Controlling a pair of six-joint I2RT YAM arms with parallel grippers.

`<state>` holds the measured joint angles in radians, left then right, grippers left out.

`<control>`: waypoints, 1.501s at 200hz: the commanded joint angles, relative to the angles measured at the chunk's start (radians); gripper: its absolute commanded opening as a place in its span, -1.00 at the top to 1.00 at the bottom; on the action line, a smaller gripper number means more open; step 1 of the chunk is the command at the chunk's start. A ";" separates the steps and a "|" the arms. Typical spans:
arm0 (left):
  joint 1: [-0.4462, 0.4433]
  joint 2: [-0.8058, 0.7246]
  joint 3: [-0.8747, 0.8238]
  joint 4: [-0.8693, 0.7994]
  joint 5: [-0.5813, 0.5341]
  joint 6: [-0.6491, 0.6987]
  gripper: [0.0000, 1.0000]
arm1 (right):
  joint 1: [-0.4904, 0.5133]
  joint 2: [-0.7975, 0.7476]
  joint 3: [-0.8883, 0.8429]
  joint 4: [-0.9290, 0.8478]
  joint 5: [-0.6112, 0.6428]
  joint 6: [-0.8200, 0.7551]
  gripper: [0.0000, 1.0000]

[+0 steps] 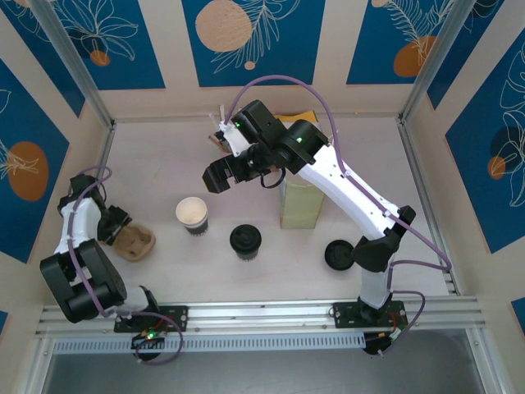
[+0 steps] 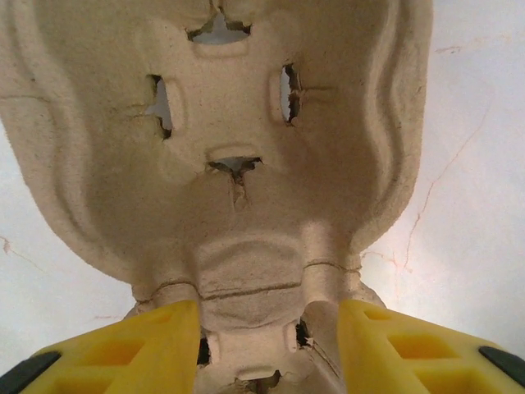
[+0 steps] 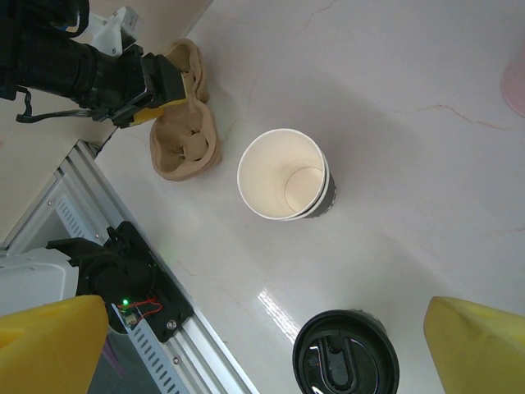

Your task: Pack the takeout coffee

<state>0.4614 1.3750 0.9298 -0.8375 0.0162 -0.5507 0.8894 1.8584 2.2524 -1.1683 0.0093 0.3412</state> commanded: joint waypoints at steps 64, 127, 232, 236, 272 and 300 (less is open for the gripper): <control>-0.009 0.063 0.047 -0.046 -0.033 0.018 -0.05 | 0.011 -0.002 -0.007 0.015 -0.015 -0.009 -0.98; -0.008 0.055 0.069 -0.082 -0.038 0.034 -0.04 | -0.024 -0.151 -0.216 0.141 0.031 -0.005 -0.98; -0.009 0.070 0.076 -0.124 -0.050 0.042 -0.04 | -0.148 -0.375 -0.486 0.301 -0.002 -0.008 -0.98; -0.008 0.071 0.076 -0.124 -0.052 0.042 -0.04 | -0.150 -0.377 -0.488 0.302 -0.005 -0.008 -0.98; -0.009 0.094 0.071 -0.108 -0.039 0.037 -0.01 | -0.162 -0.380 -0.495 0.307 -0.020 -0.011 -0.98; -0.009 0.119 0.081 -0.110 -0.047 0.044 0.04 | -0.168 -0.378 -0.502 0.308 -0.028 -0.009 -0.98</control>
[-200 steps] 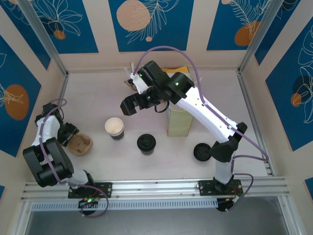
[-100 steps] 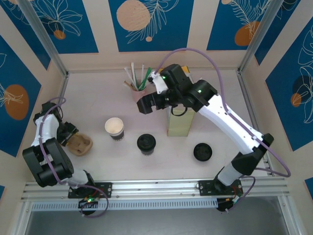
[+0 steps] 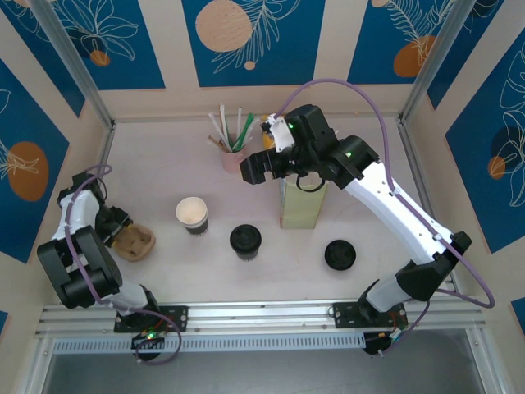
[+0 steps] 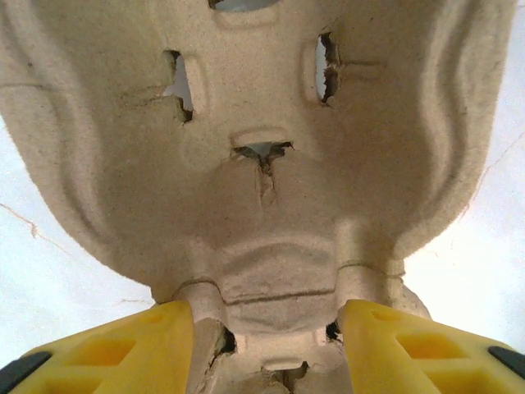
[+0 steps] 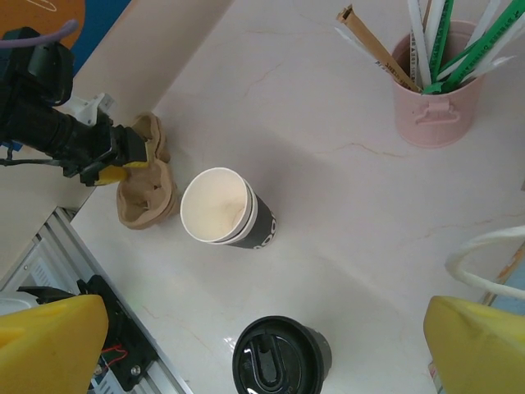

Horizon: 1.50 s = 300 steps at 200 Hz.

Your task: Pack the takeout coffee

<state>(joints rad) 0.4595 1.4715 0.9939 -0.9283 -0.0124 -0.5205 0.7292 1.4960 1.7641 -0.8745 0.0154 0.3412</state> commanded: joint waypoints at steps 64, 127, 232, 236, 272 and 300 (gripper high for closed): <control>-0.007 0.044 0.014 -0.015 -0.015 0.017 0.04 | -0.016 -0.007 -0.018 0.017 -0.047 -0.007 -0.98; -0.007 0.031 0.017 -0.028 -0.020 0.025 0.16 | -0.020 -0.014 -0.030 0.018 -0.048 -0.003 -0.98; -0.006 -0.044 0.041 -0.094 -0.029 0.036 0.38 | -0.024 -0.029 -0.060 0.032 -0.052 0.003 -0.98; -0.007 -0.048 0.042 -0.097 -0.029 0.037 0.38 | -0.026 -0.030 -0.063 0.033 -0.052 0.003 -0.98; -0.006 -0.085 0.066 -0.129 -0.013 0.038 0.38 | -0.027 -0.038 -0.077 0.040 -0.055 0.006 -0.98; -0.007 -0.094 0.064 -0.131 0.013 0.031 0.38 | -0.028 -0.040 -0.079 0.042 -0.068 0.006 -0.98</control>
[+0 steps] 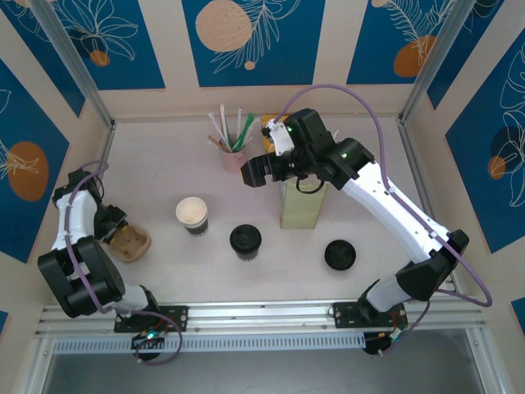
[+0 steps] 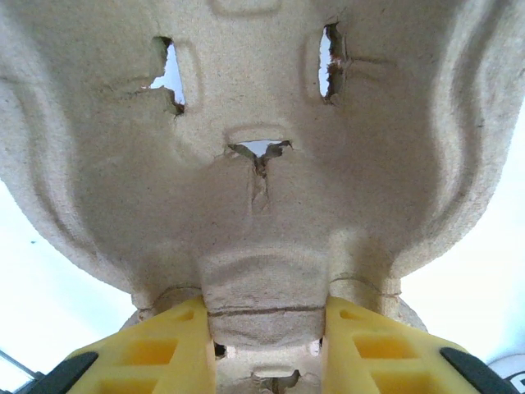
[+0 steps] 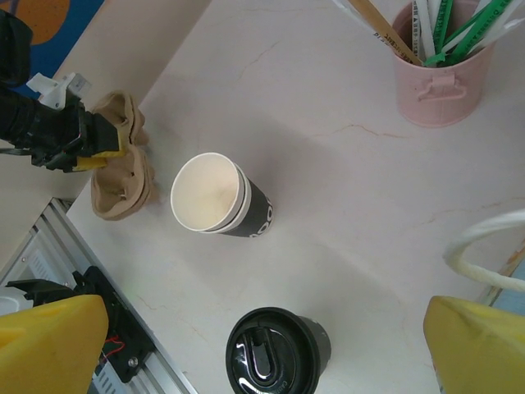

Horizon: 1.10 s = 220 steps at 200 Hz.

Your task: Pack the takeout coffee

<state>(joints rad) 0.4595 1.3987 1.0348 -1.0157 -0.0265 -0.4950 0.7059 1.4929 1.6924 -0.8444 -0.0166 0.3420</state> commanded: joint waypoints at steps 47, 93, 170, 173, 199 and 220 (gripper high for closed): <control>-0.006 -0.030 -0.017 -0.012 0.088 0.000 0.37 | 0.007 -0.028 -0.004 0.029 -0.120 0.027 -0.98; -0.037 -0.013 -0.035 0.031 0.109 0.000 0.37 | 0.117 0.045 0.060 0.056 -0.147 0.057 -0.98; -0.234 0.151 0.066 0.077 0.082 0.026 0.37 | 0.224 0.267 0.253 0.025 -0.148 0.080 -0.80; -0.242 0.158 0.070 0.078 0.080 0.029 0.37 | 0.226 0.277 0.262 0.024 -0.150 0.082 -0.80; -0.274 0.208 0.109 0.093 0.089 0.032 0.35 | 0.239 0.369 0.346 0.005 -0.163 0.097 -0.76; -0.275 0.253 0.154 0.098 0.096 0.040 0.35 | 0.243 0.446 0.427 -0.018 -0.168 0.099 -0.71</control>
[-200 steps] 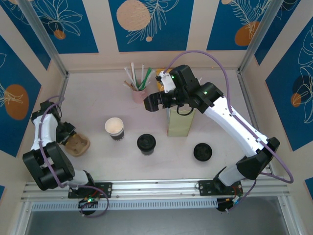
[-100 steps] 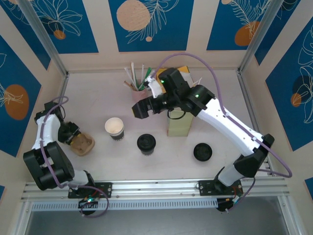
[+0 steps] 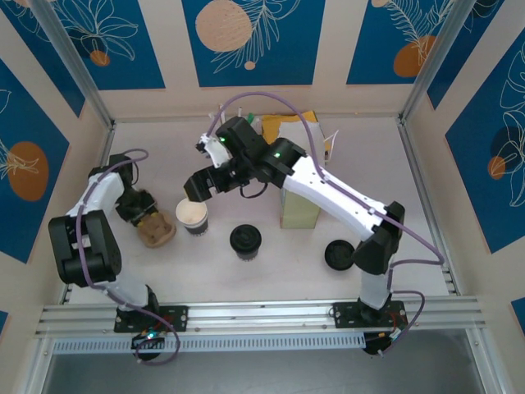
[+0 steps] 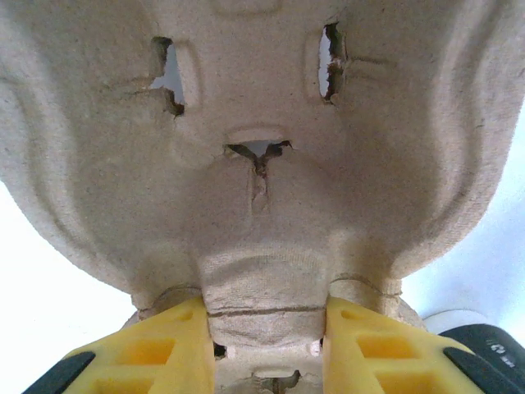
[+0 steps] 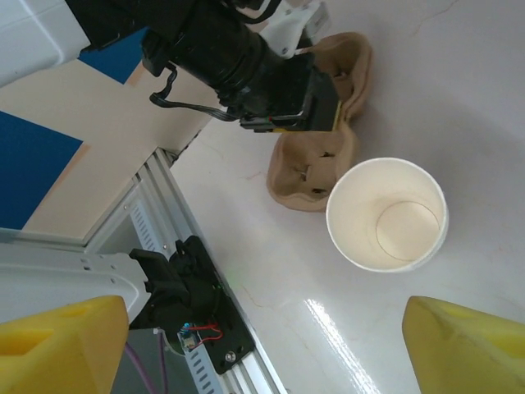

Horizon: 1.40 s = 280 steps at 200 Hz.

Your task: Pack the takeout coffee

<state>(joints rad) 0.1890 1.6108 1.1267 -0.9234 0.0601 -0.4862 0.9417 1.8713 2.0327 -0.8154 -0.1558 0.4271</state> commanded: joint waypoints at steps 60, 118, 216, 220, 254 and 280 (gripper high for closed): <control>-0.032 0.196 0.230 -0.002 0.021 0.034 0.35 | -0.023 0.315 0.338 -0.111 -0.023 0.058 -0.59; -0.087 0.302 0.354 -0.006 0.036 0.021 0.35 | -0.103 0.531 0.550 -0.121 -0.119 0.146 -0.26; -0.206 0.382 0.452 -0.008 0.061 -0.020 0.35 | -0.144 0.606 0.500 -0.101 -0.051 0.201 0.00; -0.213 0.387 0.456 -0.010 0.060 -0.022 0.35 | -0.146 0.601 0.491 -0.102 -0.044 0.202 0.00; -0.263 0.420 0.499 -0.022 0.058 -0.037 0.35 | -0.162 0.538 0.351 -0.052 -0.013 0.226 0.00; -0.292 0.437 0.528 -0.028 0.065 -0.050 0.35 | -0.174 0.479 0.237 0.003 0.010 0.250 0.00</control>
<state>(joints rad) -0.0753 2.0109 1.6173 -0.9245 0.0944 -0.5125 0.7845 2.4508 2.3421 -0.8600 -0.1734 0.6407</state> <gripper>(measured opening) 0.327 0.500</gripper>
